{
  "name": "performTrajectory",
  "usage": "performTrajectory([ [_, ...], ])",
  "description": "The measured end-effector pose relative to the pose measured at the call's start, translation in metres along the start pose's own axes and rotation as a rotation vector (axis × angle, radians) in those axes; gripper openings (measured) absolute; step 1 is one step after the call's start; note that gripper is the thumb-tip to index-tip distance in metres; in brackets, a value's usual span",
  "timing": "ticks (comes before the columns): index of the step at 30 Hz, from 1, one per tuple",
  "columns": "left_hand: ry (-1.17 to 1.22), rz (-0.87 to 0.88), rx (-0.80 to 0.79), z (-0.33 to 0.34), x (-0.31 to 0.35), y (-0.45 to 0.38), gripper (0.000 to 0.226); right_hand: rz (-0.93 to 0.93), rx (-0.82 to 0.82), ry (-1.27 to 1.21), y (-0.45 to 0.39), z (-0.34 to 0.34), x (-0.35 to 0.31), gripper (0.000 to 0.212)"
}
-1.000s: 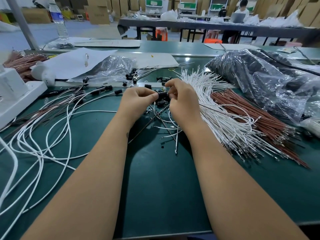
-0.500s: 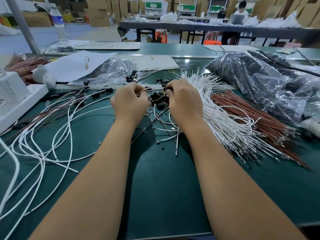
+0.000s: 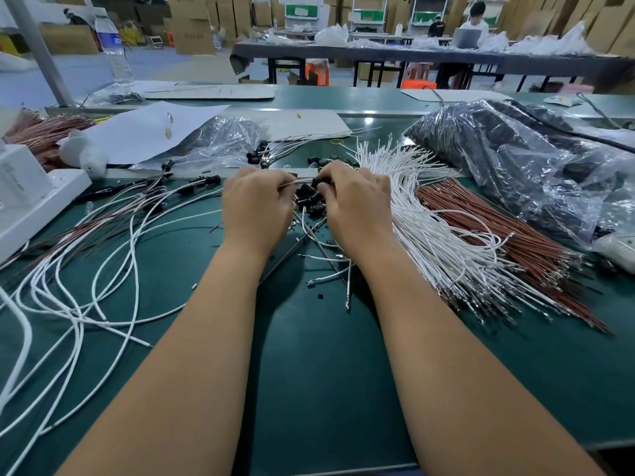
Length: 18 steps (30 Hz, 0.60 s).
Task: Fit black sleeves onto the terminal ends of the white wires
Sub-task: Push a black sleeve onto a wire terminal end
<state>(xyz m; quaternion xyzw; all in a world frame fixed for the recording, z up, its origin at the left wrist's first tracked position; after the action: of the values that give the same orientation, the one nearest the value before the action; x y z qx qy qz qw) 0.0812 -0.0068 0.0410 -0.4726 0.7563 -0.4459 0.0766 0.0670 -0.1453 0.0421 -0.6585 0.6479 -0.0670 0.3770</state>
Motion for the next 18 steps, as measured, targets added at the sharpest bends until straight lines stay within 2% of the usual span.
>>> performTrajectory([
  [3, -0.006, -0.139, 0.050, -0.004, -0.015, 0.002, 0.018, 0.045, -0.021, -0.048, -0.002, 0.000, 0.007, 0.013],
  [9, 0.211, 0.014, -0.060, 0.008, 0.005, 0.000, 0.014, 0.007, -0.099, -0.198, 0.000, 0.006, 0.001, 0.015],
  [13, 0.261, -0.069, -0.010, 0.007, -0.005, 0.002, 0.011, 0.147, -0.101, -0.359, -0.001, 0.005, 0.008, 0.025],
  [18, 0.291, -0.093, 0.007, 0.004, -0.005, 0.002, 0.010, 0.351, -0.153, -0.593, -0.004, 0.008, 0.018, 0.014],
])
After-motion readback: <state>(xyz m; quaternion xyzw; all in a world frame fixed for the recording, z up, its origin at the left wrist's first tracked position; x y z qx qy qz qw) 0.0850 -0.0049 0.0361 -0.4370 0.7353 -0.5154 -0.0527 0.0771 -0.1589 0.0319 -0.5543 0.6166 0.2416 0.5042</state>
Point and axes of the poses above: each hand's wrist, its own y-axis away from the middle knuckle, its own z-axis out of the palm, x = y × z, the point moved 5 cm from there along -y, towards the middle knuckle, and after that the axes turned 9 degrees about z, right-handed, at the moved point
